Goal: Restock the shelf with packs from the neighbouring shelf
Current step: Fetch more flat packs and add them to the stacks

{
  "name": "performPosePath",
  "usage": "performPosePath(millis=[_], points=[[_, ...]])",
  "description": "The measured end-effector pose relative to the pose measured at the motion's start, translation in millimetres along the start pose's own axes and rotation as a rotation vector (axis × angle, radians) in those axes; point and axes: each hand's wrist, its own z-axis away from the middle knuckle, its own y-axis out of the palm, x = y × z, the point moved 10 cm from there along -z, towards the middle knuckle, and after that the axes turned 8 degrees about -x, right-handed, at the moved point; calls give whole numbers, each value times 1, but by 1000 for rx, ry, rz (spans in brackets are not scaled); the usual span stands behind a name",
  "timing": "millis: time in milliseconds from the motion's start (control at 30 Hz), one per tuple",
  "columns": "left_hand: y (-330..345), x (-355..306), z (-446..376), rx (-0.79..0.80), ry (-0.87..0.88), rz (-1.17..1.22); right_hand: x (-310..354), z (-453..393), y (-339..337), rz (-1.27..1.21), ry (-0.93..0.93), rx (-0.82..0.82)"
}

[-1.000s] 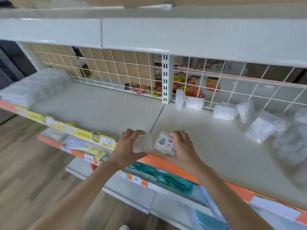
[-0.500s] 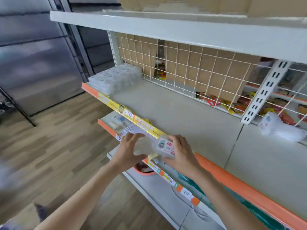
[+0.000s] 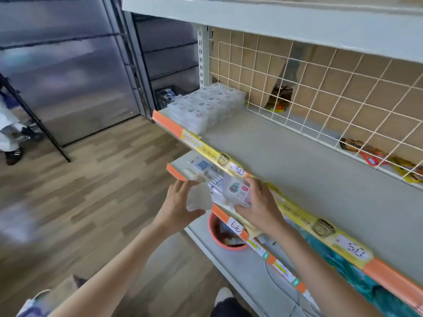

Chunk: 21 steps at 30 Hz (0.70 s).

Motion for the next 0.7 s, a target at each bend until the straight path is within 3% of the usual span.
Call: performPosePath(millis=[233, 433, 700], points=[[20, 25, -90, 24, 46, -31, -10, -87, 37, -69, -1, -96], [21, 23, -183, 53, 142, -28, -35, -170, 58, -108, 106, -141], [82, -1, -235, 181, 298, 9, -97, -194, 43, 10, 291, -211]])
